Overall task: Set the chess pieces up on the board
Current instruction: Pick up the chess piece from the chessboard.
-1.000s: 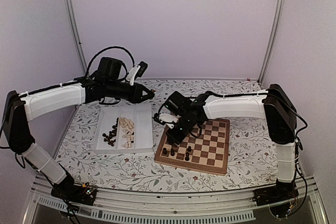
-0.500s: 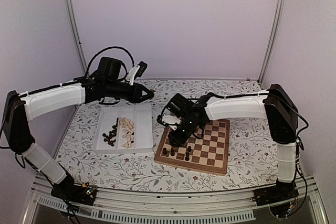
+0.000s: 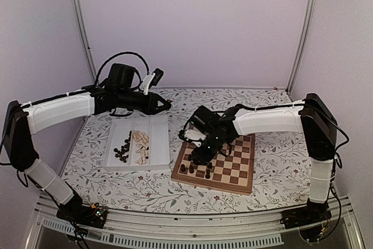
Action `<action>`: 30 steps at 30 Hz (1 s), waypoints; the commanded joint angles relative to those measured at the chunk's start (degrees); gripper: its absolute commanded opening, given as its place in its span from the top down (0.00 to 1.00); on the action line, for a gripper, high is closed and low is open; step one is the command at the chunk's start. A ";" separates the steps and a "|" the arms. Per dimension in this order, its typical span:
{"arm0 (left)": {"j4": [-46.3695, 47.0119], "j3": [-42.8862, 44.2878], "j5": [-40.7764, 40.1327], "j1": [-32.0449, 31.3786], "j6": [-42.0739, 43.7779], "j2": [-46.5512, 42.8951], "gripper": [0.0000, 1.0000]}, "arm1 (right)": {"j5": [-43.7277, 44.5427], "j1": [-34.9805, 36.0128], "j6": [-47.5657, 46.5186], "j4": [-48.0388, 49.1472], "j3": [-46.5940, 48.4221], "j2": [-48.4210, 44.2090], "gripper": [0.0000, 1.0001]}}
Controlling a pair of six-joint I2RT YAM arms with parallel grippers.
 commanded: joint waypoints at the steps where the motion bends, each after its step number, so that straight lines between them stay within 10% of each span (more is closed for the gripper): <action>1: -0.74 0.98 0.89 0.91 -0.28 0.89 1.00 | -0.94 -0.13 0.25 0.54 -1.04 -2.58 0.68; 30: -1.73 1.64 1.88 0.87 -0.64 2.11 1.00 | 6.69 -0.85 -1.44 -2.87 -4.30 -8.78 0.93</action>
